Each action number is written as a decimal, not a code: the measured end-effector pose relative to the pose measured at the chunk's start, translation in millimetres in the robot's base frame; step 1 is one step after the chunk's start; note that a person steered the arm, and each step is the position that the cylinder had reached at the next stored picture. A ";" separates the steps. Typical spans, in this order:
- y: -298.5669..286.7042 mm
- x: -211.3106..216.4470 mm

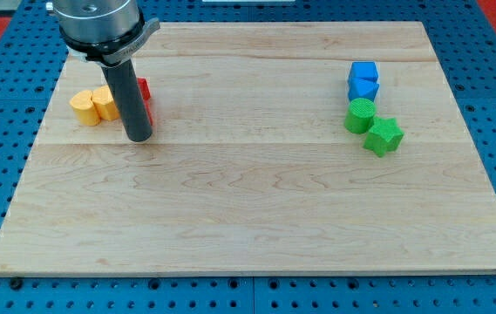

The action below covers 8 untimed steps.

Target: Move the blue blocks towards the bottom center side

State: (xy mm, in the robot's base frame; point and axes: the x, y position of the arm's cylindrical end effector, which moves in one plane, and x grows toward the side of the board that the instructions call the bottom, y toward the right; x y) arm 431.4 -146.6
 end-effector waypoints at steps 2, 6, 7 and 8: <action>48.1 15.0; 107.5 -140.3; 173.7 -195.9; 241.4 -197.1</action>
State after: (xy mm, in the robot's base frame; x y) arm 234.3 94.8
